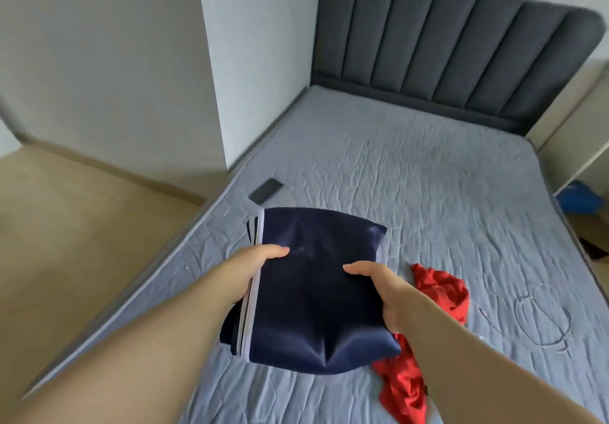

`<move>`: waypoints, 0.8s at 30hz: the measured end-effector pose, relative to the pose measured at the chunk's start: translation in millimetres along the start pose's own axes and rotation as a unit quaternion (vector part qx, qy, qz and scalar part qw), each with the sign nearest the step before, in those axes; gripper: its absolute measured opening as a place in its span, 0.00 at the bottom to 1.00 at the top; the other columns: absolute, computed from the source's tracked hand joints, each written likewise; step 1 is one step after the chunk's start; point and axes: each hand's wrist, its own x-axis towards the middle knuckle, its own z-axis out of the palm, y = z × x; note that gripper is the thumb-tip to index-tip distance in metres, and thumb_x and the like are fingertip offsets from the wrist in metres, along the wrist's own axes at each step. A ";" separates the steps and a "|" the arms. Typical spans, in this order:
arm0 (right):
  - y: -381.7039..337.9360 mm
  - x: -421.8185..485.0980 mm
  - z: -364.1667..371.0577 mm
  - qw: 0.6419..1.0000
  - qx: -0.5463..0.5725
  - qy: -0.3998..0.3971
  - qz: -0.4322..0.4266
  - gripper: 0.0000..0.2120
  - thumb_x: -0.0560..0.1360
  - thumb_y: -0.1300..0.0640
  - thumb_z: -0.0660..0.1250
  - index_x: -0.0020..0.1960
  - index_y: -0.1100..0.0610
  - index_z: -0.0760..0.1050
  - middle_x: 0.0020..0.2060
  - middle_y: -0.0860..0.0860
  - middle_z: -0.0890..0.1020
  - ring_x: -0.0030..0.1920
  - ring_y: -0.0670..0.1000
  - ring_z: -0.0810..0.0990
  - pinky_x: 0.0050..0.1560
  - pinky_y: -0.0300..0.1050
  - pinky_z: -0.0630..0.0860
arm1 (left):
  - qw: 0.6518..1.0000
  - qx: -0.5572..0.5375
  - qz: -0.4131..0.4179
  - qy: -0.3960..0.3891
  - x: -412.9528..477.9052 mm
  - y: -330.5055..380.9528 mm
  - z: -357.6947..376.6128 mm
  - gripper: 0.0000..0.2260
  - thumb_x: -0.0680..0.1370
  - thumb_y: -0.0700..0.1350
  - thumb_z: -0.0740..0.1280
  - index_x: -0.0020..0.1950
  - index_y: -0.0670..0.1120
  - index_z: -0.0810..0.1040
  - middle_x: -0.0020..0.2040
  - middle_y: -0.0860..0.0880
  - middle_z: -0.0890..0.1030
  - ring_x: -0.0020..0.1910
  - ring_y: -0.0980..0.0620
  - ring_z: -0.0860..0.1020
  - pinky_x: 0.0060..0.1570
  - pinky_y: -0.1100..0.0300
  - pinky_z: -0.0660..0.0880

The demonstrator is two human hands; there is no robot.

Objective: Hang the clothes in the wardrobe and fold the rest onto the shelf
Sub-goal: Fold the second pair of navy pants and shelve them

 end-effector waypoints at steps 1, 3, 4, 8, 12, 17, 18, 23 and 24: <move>-13.7 -16.9 2.5 1.000 -0.002 -0.006 -0.022 0.07 0.64 0.55 0.72 0.33 0.58 0.85 0.41 0.58 0.85 0.40 0.57 0.84 0.47 0.50 0.78 | 1.000 -0.006 0.019 0.001 -17.7 14.7 -4.5 0.08 0.71 0.48 0.72 0.45 0.46 0.78 0.30 0.50 0.83 0.30 0.54 0.81 0.28 0.65 0.71; -42.8 -54.8 8.6 0.998 -0.011 -0.014 -0.055 0.08 0.63 0.53 0.73 0.33 0.58 0.84 0.40 0.58 0.85 0.37 0.57 0.84 0.43 0.48 0.77 | 0.998 -0.005 0.061 0.014 -55.3 45.1 -15.8 0.09 0.70 0.51 0.72 0.47 0.48 0.79 0.35 0.50 0.83 0.36 0.52 0.81 0.35 0.61 0.73; -55.0 -71.2 12.0 0.997 -0.016 -0.021 -0.069 0.08 0.62 0.53 0.74 0.34 0.58 0.84 0.39 0.58 0.85 0.37 0.57 0.84 0.42 0.47 0.77 | 0.997 -0.006 0.077 0.015 -73.4 58.1 -20.8 0.10 0.70 0.52 0.72 0.48 0.48 0.80 0.39 0.50 0.84 0.39 0.52 0.81 0.40 0.59 0.74; -96.5 -151.6 32.7 0.989 -0.043 -0.053 -0.132 0.14 0.63 0.51 0.75 0.45 0.59 0.82 0.37 0.57 0.85 0.43 0.58 0.83 0.40 0.48 0.76 | 0.989 -0.029 0.143 0.035 -163.0 101.7 -46.2 0.11 0.73 0.51 0.69 0.52 0.49 0.80 0.51 0.47 0.82 0.49 0.50 0.79 0.52 0.56 0.72; -121.9 -215.8 67.3 0.974 -0.076 -0.087 -0.195 0.17 0.65 0.52 0.75 0.50 0.59 0.79 0.35 0.58 0.85 0.44 0.59 0.82 0.38 0.47 0.75 | 0.980 -0.036 0.178 0.076 -247.1 126.1 -77.4 0.12 0.73 0.51 0.69 0.53 0.46 0.80 0.45 0.47 0.83 0.46 0.49 0.80 0.42 0.59 0.74; -133.0 -271.2 130.7 0.952 -0.109 -0.161 -0.235 0.13 0.66 0.54 0.74 0.47 0.59 0.79 0.33 0.57 0.85 0.42 0.58 0.82 0.37 0.47 0.74 | 0.965 -0.076 0.199 0.155 -332.9 125.8 -132.5 0.18 0.74 0.51 0.69 0.59 0.44 0.78 0.55 0.44 0.81 0.56 0.44 0.78 0.62 0.51 0.72; -134.1 -277.9 145.6 0.948 -0.116 -0.175 -0.240 0.13 0.66 0.54 0.74 0.47 0.59 0.79 0.33 0.57 0.85 0.43 0.59 0.81 0.38 0.48 0.74 | 0.959 -0.085 0.207 0.172 -347.3 123.2 -144.6 0.17 0.74 0.50 0.69 0.59 0.43 0.78 0.54 0.43 0.81 0.55 0.43 0.79 0.62 0.51 0.72; -127.4 -305.6 234.8 0.914 -0.156 -0.269 -0.261 0.12 0.67 0.56 0.71 0.49 0.58 0.80 0.36 0.55 0.85 0.45 0.59 0.82 0.42 0.49 0.75 | 0.934 -0.135 0.230 0.238 -403.8 94.7 -219.3 0.12 0.74 0.49 0.69 0.52 0.43 0.81 0.47 0.43 0.84 0.46 0.44 0.81 0.49 0.56 0.77; -125.0 -309.0 253.2 0.905 -0.161 -0.292 -0.265 0.11 0.67 0.57 0.71 0.49 0.57 0.79 0.37 0.55 0.85 0.44 0.58 0.82 0.41 0.48 0.75 | 0.930 -0.143 0.232 0.248 -411.4 87.8 -235.2 0.11 0.74 0.49 0.69 0.51 0.43 0.81 0.45 0.43 0.84 0.45 0.45 0.82 0.46 0.56 0.77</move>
